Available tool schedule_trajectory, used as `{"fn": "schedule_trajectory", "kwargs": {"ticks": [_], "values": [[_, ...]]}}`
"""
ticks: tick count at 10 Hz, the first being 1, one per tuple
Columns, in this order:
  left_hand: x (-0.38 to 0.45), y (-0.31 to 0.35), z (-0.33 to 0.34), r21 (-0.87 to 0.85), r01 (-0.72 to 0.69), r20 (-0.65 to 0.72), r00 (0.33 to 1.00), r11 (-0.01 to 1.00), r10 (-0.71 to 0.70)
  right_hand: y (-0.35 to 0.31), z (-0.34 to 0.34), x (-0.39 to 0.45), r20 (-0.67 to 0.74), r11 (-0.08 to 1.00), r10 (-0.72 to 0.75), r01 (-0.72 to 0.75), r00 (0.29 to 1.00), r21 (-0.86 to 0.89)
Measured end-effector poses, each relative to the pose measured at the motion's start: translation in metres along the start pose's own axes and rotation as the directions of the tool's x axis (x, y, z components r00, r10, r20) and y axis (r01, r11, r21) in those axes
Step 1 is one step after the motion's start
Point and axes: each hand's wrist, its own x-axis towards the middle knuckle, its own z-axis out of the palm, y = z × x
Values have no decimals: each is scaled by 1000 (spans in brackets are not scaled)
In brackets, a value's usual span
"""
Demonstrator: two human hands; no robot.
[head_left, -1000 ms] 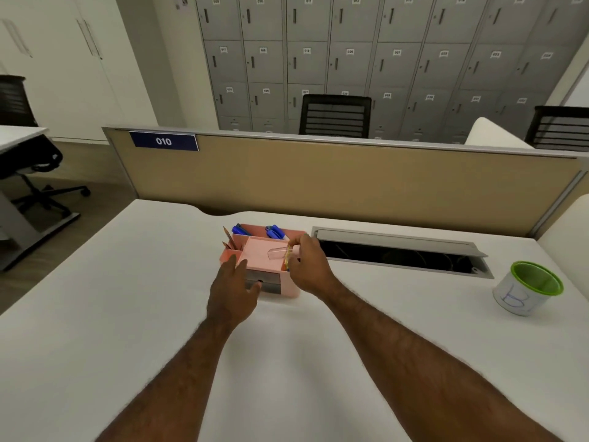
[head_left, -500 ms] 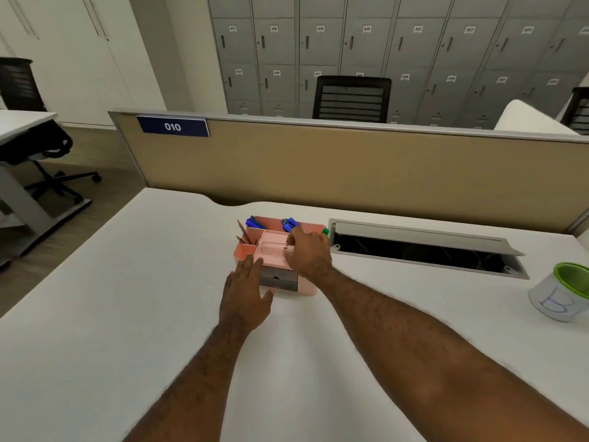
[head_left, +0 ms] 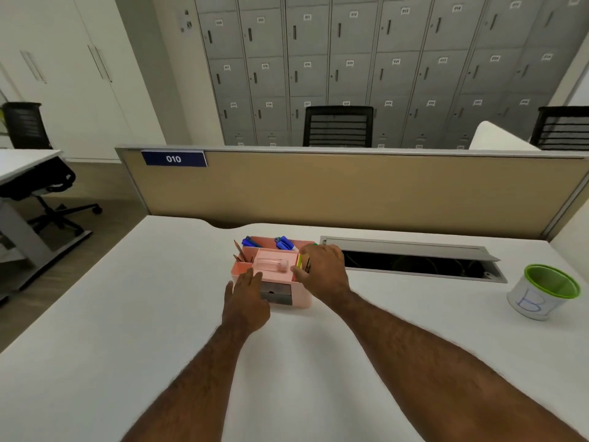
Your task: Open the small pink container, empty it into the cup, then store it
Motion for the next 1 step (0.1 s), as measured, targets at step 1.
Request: {"fn": "schedule_trajectory", "kwargs": {"ticks": [1], "values": [[-8,20,-11,25,-46,-26,999,999,47,16,-16,-18,-143,1000,-14,13,990,-3]]}}
